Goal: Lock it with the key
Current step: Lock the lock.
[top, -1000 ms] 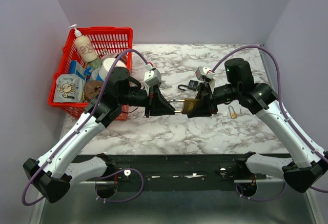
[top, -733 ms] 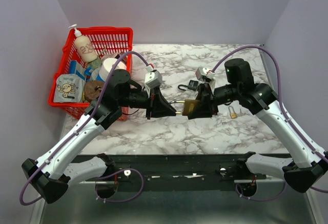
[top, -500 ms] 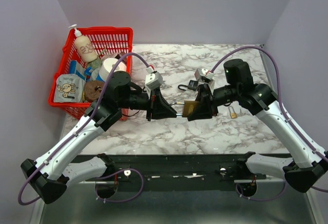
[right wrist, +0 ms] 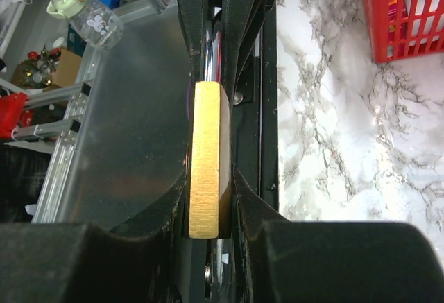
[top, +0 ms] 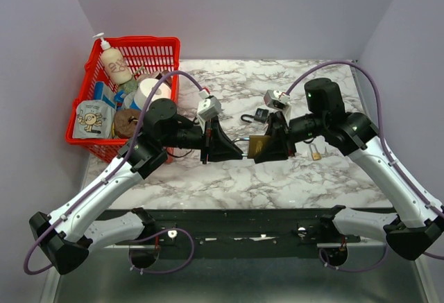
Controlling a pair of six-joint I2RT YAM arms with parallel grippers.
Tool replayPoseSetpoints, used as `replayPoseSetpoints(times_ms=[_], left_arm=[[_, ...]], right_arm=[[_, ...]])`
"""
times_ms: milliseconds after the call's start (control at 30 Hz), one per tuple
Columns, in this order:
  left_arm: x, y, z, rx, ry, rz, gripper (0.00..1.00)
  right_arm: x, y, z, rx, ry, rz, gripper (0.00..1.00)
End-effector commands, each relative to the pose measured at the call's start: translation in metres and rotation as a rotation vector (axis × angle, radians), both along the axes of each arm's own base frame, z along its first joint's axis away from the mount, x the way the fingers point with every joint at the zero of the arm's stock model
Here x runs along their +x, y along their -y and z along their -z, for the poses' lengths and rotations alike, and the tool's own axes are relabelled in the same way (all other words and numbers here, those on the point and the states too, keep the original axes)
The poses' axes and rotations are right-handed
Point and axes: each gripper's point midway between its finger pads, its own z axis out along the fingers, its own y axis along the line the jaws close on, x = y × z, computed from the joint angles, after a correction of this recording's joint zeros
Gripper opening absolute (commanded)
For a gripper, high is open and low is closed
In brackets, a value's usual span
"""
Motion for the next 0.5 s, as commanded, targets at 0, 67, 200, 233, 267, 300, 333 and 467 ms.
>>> replayPoseSetpoints(times_ms=[0,67,200,233,267,300,333,467], left_arm=[[0.009,0.033,0.004,-0.039,0.053,0.011,0.0],[0.016,0.024,0.008,-0.005,0.075,-0.015,0.0],[0.033,0.007,0.015,0.079,0.181,-0.058,0.0],[0.035,0.003,0.016,0.117,0.183,-0.062,0.0],[0.038,0.002,0.017,0.129,0.246,-0.053,0.0],[0.041,0.0,0.017,0.143,0.261,-0.059,0.0],[0.042,0.0,0.015,0.158,0.249,-0.064,0.0],[0.05,0.003,0.01,0.168,0.312,-0.058,0.0]], right_arm=[[0.0,-0.037,-0.036,0.168,0.205,-0.125,0.01],[-0.002,-0.032,-0.023,0.128,0.188,-0.107,0.01],[-0.003,-0.022,0.005,0.055,0.161,-0.07,0.01],[-0.004,-0.02,0.012,0.039,0.159,-0.065,0.01],[-0.003,-0.019,0.018,0.024,0.157,-0.056,0.01],[-0.003,-0.018,0.025,0.008,0.146,-0.053,0.01],[-0.004,-0.017,0.03,-0.005,0.138,-0.053,0.01],[0.0,-0.019,0.038,-0.036,0.117,-0.051,0.01]])
